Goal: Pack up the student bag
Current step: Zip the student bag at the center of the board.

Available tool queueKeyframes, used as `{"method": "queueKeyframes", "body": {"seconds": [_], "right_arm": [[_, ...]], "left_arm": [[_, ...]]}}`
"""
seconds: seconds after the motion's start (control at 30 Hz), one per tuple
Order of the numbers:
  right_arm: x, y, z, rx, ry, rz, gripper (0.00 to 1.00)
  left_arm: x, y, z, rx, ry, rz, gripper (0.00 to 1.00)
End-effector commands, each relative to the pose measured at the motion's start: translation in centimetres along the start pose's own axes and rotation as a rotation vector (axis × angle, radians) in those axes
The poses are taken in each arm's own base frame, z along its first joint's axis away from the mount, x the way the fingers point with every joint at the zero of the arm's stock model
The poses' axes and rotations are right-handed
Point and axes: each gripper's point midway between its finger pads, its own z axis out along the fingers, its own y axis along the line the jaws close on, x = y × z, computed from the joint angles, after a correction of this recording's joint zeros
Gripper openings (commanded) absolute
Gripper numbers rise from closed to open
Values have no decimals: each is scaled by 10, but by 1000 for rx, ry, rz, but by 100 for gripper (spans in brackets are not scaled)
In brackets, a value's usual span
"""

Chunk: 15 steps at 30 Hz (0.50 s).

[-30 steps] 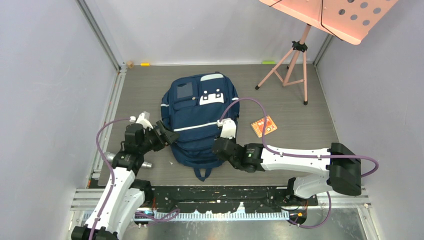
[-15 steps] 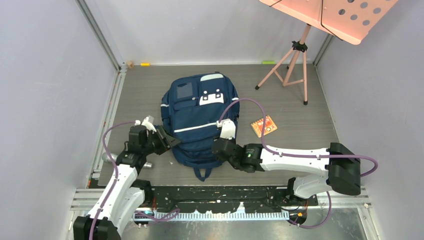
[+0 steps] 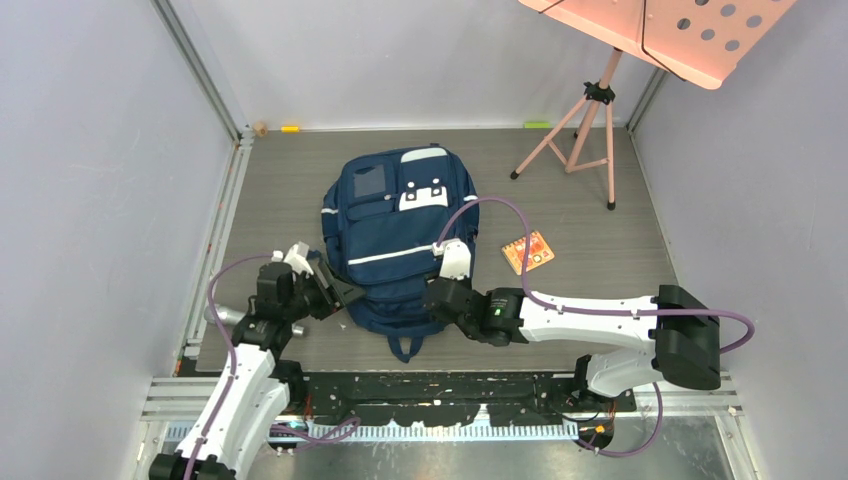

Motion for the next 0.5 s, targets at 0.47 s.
{"method": "queueKeyframes", "body": {"seconds": [0.47], "right_arm": [[-16, -25, -3, 146, -56, -27, 15]], "left_arm": [[13, 18, 6, -56, 43, -61, 58]]}}
